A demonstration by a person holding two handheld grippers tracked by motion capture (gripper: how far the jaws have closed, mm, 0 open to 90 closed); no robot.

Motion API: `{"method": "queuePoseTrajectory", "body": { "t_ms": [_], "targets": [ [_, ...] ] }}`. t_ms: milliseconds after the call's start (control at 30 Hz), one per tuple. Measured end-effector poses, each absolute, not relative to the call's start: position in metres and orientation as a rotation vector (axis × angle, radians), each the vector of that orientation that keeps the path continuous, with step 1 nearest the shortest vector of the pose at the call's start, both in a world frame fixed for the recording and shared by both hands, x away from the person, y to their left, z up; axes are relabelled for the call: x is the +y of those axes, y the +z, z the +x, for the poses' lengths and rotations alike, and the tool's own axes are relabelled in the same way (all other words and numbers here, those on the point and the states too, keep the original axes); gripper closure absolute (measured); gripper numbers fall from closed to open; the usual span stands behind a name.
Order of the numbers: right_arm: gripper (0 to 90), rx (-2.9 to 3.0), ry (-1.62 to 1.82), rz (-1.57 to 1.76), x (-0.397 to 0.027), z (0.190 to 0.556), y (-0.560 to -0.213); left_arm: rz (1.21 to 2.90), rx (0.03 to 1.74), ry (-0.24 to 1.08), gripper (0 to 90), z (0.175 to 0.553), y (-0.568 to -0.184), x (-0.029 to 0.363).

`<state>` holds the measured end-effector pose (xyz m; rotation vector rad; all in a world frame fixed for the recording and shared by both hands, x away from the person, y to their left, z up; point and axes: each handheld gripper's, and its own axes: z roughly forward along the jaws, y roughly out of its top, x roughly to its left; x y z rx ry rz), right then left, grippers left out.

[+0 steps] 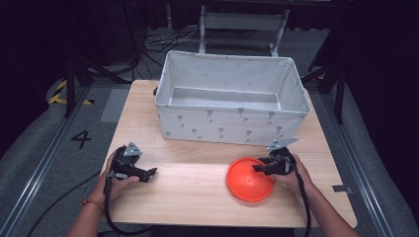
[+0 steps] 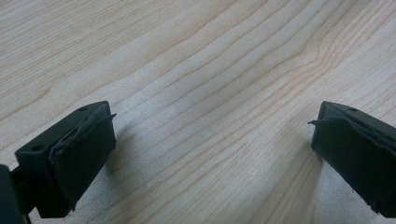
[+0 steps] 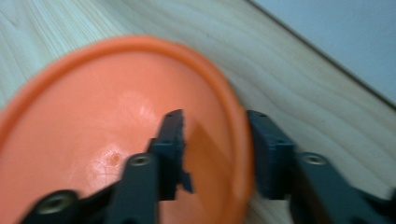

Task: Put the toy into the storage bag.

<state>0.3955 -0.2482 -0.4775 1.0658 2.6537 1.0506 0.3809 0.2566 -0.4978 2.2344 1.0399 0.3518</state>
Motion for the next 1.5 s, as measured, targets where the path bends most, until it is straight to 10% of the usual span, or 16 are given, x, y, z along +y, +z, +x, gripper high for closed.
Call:
{"method": "queuePoseTrajectory", "body": {
  "t_ms": [433, 1500],
  "targets": [
    [81.4, 2.602, 1.182, 0.77, -0.235, 0.373, -0.425, 2.23, 1.044, 0.346, 0.1, 0.381, -0.498, 0.256],
    [81.9, 2.565, 0.958, 0.353, -0.225, 0.386, -0.288, 2.231, 1.044, 0.347, 0.1, 0.381, -0.498, 0.256]
  ]
}}
